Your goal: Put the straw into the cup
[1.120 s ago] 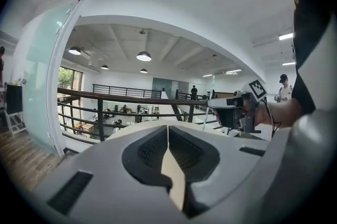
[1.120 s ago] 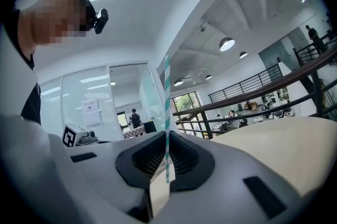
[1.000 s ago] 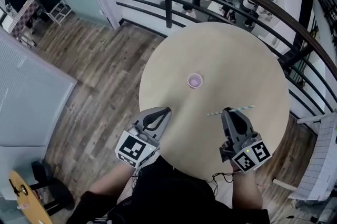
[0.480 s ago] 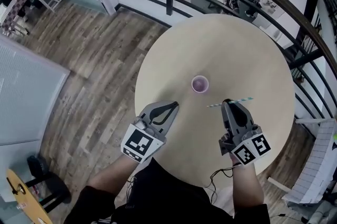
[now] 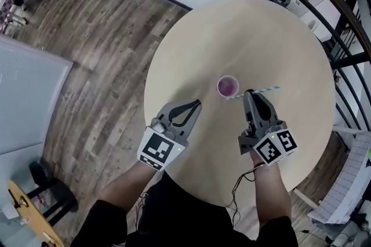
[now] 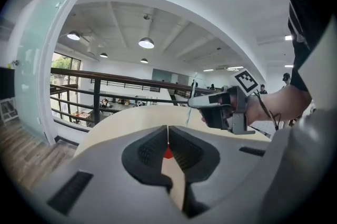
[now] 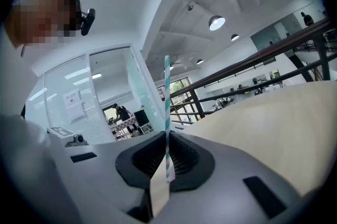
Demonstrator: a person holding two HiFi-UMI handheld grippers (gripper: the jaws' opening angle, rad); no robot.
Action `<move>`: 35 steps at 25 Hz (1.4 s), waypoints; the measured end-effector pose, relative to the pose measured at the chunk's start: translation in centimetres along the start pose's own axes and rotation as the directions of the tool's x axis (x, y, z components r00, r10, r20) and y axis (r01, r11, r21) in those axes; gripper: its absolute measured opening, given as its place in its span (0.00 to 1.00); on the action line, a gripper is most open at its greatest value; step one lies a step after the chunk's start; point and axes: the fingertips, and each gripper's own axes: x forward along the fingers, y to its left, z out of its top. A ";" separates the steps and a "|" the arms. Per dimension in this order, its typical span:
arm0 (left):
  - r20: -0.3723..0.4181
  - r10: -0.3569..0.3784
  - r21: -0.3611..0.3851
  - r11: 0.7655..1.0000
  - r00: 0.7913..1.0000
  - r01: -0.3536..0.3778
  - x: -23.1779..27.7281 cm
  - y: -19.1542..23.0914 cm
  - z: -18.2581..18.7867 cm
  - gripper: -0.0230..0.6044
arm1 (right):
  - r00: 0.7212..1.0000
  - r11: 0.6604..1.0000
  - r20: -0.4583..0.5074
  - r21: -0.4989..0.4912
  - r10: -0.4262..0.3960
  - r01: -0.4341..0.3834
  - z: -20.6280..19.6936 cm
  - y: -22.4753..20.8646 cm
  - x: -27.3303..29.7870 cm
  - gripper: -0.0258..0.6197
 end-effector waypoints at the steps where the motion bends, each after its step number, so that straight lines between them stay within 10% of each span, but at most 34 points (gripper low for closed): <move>1: 0.004 -0.004 -0.010 1.000 1.000 0.004 0.2 0.0 -0.2 0.06 | 1.000 1.000 -0.002 0.003 -0.006 0.006 -0.4 -0.4 0.4 0.09; 35: -0.057 -0.012 -0.077 0.997 0.998 0.008 2.8 -0.2 -3.8 0.06 | 0.977 0.992 -0.185 -0.083 -0.110 0.096 -6.7 -3.6 4.4 0.09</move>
